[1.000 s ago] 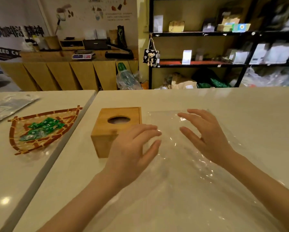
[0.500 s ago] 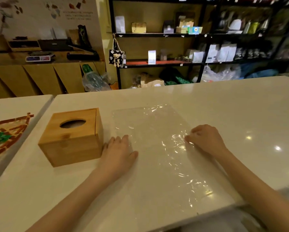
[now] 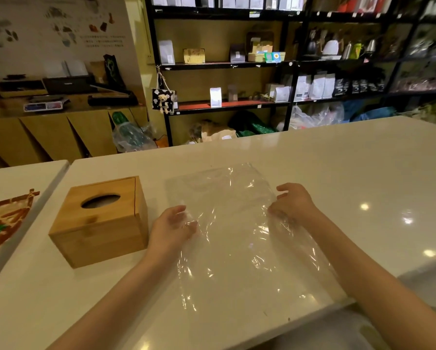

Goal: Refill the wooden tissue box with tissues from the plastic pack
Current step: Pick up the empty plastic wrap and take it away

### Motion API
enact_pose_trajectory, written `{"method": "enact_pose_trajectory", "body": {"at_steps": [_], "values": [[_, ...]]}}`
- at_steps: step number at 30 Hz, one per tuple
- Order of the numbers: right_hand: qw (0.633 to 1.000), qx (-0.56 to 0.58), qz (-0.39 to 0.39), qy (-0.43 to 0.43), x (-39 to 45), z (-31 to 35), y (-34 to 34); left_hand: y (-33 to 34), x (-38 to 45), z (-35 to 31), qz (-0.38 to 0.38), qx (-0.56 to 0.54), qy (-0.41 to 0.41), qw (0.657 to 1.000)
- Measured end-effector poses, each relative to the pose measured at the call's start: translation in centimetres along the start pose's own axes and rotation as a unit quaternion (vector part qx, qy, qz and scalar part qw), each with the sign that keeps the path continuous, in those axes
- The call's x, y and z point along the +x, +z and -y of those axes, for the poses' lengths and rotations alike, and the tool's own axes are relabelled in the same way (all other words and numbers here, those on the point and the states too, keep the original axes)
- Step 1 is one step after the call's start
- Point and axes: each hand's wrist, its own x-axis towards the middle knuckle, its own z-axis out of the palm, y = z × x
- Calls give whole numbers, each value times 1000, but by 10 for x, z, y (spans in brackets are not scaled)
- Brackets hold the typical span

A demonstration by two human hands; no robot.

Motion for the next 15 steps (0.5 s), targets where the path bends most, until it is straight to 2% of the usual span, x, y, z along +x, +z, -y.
{"method": "enact_pose_trajectory", "body": {"at_steps": [5, 8, 11, 15], "values": [[993, 95, 54, 38, -6, 2, -15, -3, 1, -5, -8, -56, -15, 998], [981, 179, 70, 20, -8, -3, -15, -5, 3, -5, -6, -77, -17, 997], [966, 254, 43, 2, -12, -12, -22, -6, 3, -5, -6, -82, -11, 997], [931, 356, 77, -25, -14, -20, -34, -3, 0, -5, -17, -103, -21, 994]]}}
